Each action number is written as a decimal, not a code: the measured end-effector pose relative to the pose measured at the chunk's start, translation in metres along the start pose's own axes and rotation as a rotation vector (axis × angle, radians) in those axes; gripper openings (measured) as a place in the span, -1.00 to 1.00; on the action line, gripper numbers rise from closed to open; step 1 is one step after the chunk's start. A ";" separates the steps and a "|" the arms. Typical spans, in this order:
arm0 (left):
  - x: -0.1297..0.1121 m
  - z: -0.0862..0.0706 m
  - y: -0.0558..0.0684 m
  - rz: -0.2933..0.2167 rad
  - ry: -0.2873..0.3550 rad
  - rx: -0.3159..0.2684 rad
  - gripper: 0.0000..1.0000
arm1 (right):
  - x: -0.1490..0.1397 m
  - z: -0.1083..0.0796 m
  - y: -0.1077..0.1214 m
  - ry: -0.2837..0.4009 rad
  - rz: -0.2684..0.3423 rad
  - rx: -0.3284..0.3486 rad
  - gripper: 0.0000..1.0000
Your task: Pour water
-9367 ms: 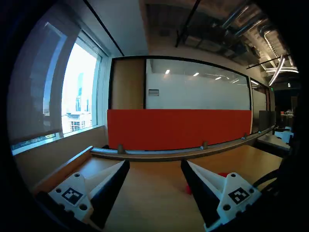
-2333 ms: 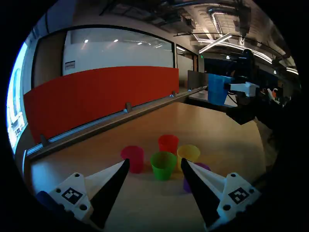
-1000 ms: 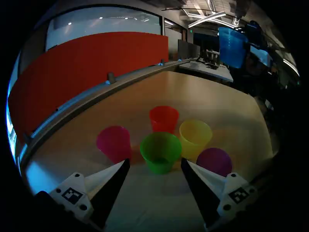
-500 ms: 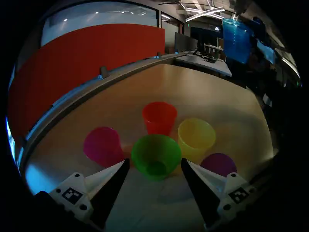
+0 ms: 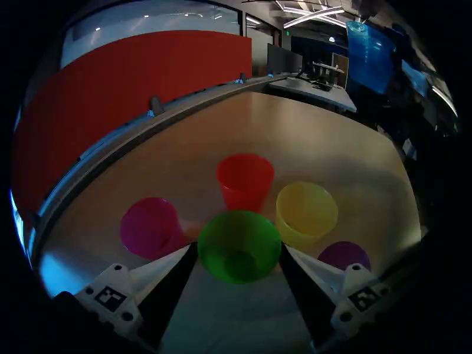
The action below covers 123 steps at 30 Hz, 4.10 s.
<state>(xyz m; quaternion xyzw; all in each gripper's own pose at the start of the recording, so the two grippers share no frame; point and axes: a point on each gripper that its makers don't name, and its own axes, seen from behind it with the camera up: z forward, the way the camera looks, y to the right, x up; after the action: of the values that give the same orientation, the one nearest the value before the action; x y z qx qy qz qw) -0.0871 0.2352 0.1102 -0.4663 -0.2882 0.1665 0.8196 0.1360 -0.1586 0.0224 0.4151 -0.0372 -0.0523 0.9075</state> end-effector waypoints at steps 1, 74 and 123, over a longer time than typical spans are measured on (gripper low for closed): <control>0.000 0.000 0.000 0.000 0.000 0.001 0.81 | 0.000 0.000 0.000 0.000 0.000 0.000 0.79; 0.099 -0.178 0.058 -0.060 0.612 0.066 0.77 | 0.028 0.022 -0.029 -0.022 -0.026 0.047 0.79; 0.086 -0.162 0.099 -0.056 0.617 0.003 0.75 | 0.083 0.068 -0.047 0.017 -0.443 0.090 0.79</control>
<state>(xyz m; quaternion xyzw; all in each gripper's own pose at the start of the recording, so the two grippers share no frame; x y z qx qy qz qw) 0.0812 0.2234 -0.0122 -0.4856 -0.0382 -0.0050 0.8733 0.2081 -0.2508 0.0338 0.4535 0.0600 -0.2452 0.8548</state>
